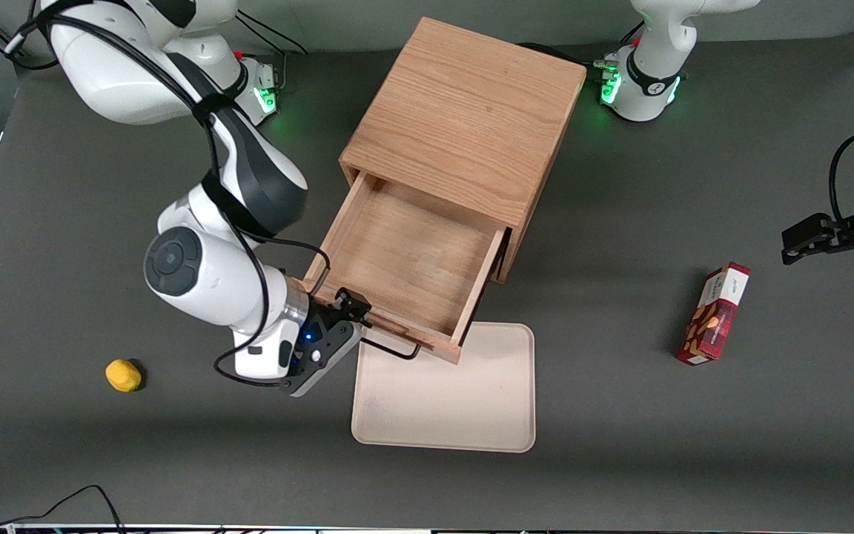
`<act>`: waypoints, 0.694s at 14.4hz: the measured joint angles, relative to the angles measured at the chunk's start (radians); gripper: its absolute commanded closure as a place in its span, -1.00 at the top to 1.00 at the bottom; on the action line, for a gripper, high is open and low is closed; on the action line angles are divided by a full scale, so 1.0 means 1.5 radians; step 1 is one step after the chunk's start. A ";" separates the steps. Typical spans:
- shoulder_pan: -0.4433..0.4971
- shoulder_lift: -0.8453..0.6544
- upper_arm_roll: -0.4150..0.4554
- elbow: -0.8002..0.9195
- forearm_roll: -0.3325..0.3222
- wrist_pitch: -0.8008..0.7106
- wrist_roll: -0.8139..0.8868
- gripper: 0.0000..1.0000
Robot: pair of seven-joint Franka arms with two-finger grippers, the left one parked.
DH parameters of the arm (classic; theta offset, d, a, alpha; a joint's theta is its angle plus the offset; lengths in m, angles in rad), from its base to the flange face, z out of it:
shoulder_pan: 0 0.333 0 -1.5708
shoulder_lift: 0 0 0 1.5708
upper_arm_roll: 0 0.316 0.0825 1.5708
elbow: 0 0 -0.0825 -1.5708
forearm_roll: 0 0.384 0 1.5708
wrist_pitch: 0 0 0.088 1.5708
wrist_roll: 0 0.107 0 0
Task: Open upper drawer
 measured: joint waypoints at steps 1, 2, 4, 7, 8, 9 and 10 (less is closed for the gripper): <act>-0.006 -0.014 0.000 0.002 0.003 -0.012 0.030 1.00; -0.014 -0.031 -0.001 0.005 0.003 -0.029 0.058 1.00; -0.035 -0.073 -0.004 0.008 0.003 -0.074 0.079 1.00; -0.067 -0.142 -0.044 0.008 0.002 -0.137 0.085 1.00; -0.071 -0.164 -0.073 0.008 0.002 -0.166 0.085 1.00; -0.075 -0.185 -0.100 0.006 0.002 -0.202 0.085 1.00; -0.078 -0.206 -0.125 0.000 0.000 -0.233 0.085 1.00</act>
